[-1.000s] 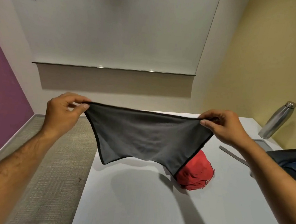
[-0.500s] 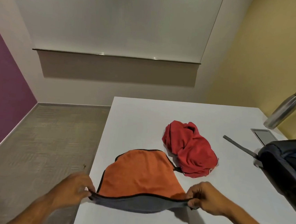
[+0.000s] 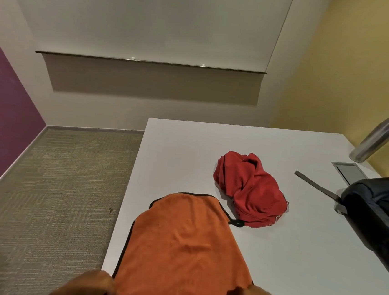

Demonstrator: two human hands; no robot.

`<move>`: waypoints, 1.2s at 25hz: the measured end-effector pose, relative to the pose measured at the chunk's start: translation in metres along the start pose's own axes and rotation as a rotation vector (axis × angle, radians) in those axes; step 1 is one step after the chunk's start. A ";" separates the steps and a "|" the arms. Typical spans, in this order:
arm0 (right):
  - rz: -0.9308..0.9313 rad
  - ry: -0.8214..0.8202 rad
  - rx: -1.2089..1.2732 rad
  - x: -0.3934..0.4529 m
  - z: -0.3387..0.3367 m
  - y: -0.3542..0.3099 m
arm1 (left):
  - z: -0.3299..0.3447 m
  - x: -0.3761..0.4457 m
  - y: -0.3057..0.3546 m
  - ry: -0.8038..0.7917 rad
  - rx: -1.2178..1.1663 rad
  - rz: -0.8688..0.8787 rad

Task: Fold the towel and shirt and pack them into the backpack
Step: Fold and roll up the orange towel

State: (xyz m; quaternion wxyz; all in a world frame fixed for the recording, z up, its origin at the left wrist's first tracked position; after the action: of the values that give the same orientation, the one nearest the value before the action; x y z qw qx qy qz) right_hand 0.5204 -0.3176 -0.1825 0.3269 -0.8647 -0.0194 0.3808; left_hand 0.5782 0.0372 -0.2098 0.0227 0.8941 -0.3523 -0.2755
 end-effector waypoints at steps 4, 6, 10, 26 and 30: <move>-0.062 0.203 0.001 0.014 -0.037 -0.012 | -0.032 0.006 -0.019 0.013 -0.102 -0.239; -0.044 0.413 0.083 0.028 -0.072 -0.010 | -0.055 0.016 -0.039 0.135 -0.239 -0.332; 0.011 0.773 0.074 0.052 -0.131 -0.017 | -0.104 0.058 -0.074 0.404 -0.348 -0.525; 0.291 0.693 -0.044 0.133 -0.127 0.000 | -0.095 0.155 -0.119 0.339 -0.388 -0.804; 0.313 0.736 0.016 0.132 -0.125 -0.001 | -0.098 0.160 -0.112 0.305 -0.357 -0.787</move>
State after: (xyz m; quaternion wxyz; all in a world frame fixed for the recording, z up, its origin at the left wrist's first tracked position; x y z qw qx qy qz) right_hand 0.6988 -0.3483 -0.2050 0.2570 -0.9333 0.2338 0.0908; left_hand 0.7931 0.0036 -0.2290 0.1217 0.9724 0.0745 -0.1847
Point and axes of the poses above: each hand's wrist, its own x-axis towards the middle knuckle, its own z-axis out of the palm, y = z × x, the point moved 8 cm from there along x, towards the middle knuckle, and after that the axes turned 13 degrees about x, right-handed, at the moved point
